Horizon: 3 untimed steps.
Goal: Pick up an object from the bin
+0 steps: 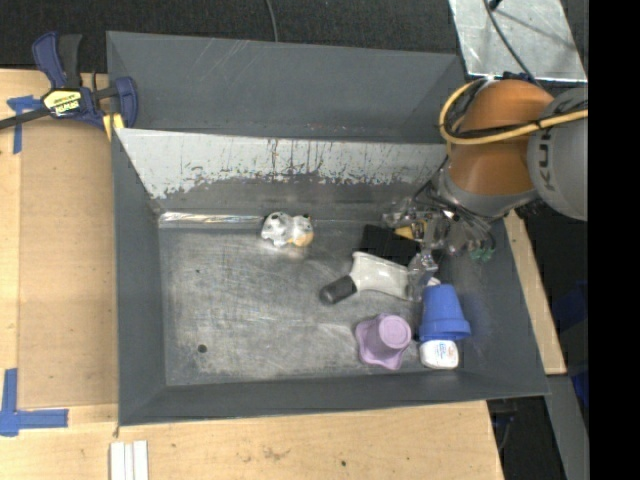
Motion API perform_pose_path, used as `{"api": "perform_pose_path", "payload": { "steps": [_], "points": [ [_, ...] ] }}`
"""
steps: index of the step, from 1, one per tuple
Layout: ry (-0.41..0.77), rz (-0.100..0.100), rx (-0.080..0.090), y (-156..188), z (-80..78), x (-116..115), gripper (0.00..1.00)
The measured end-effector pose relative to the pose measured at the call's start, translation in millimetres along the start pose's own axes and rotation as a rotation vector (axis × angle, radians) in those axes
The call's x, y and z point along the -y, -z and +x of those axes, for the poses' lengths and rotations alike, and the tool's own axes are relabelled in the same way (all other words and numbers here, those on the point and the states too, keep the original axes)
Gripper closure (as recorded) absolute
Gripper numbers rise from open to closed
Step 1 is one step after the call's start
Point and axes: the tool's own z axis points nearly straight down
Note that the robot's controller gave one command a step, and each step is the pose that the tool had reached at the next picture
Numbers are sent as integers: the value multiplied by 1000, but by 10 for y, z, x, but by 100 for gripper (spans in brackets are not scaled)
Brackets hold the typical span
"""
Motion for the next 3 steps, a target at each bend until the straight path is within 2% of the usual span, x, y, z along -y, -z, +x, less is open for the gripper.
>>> {"api": "perform_pose_path", "payload": {
  "steps": [1,2,3],
  "points": [
    [-72,5,-4,-4,6,-4,0],
    [-251,-6,7,86,129,-109,0],
    [-53,-5,13,-134,45,-541,100]
  ]
}}
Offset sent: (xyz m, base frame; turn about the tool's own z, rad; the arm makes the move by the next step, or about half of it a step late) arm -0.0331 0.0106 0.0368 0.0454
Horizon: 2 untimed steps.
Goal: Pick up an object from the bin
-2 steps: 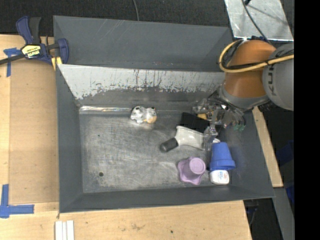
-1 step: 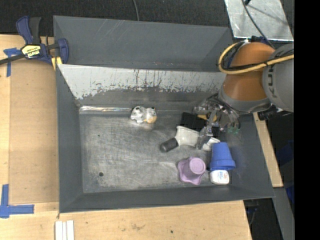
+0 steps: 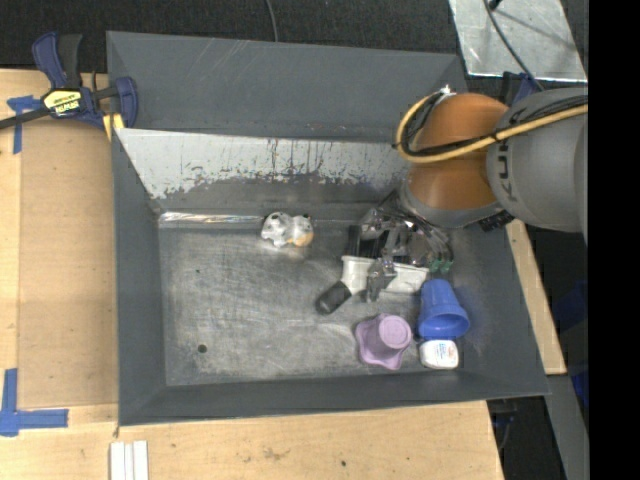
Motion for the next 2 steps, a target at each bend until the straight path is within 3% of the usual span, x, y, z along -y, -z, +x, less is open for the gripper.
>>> {"api": "perform_pose_path", "payload": {
  "steps": [1,2],
  "points": [
    [0,0,0,0,0,0,100],
    [28,-1,0,1518,63,62,100]
  ]
}}
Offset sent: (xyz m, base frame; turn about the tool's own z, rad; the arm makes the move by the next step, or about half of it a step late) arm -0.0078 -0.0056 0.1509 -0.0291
